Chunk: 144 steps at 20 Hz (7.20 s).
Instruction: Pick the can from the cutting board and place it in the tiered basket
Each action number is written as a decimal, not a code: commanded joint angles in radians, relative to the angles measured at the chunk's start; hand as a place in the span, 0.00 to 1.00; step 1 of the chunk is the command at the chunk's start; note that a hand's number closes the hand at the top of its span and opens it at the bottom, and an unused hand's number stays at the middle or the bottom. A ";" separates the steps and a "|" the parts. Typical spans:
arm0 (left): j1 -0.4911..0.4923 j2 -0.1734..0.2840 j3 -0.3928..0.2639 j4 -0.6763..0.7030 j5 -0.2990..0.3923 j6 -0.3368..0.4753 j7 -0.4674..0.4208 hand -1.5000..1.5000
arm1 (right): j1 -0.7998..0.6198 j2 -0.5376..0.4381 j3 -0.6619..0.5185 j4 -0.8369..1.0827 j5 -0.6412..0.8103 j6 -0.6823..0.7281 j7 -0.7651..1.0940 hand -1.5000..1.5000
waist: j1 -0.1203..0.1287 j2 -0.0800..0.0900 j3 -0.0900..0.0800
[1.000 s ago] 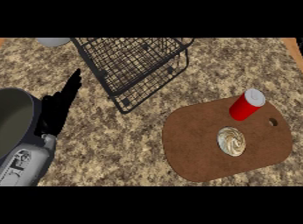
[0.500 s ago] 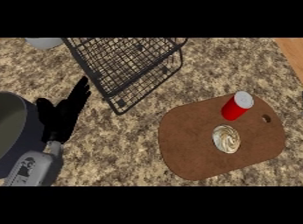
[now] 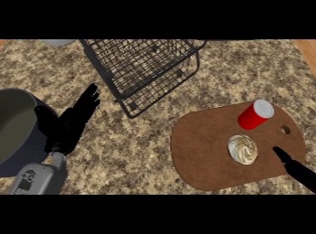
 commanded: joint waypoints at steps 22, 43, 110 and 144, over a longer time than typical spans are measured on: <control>-0.056 -0.034 -0.041 -0.008 -0.018 -0.022 0.038 0.50 | -0.209 -0.010 0.272 -0.310 0.991 0.589 1.452 0.00 | 0.085 0.019 -0.005; 0.027 -0.026 0.029 0.036 -0.012 -0.075 -0.034 0.50 | -0.457 0.259 0.303 -0.022 1.208 0.751 1.583 0.00 | 0.017 0.004 0.003; 0.042 -0.156 0.108 -0.027 -0.152 -0.121 0.017 0.50 | -0.652 -0.086 0.051 0.320 0.450 1.021 0.329 1.00 | 0.011 0.000 0.003; -0.050 -0.175 0.117 -0.090 -0.165 -0.104 0.182 0.50 | -1.613 0.019 -0.017 0.795 0.353 0.958 0.673 1.00 | 0.048 0.008 0.003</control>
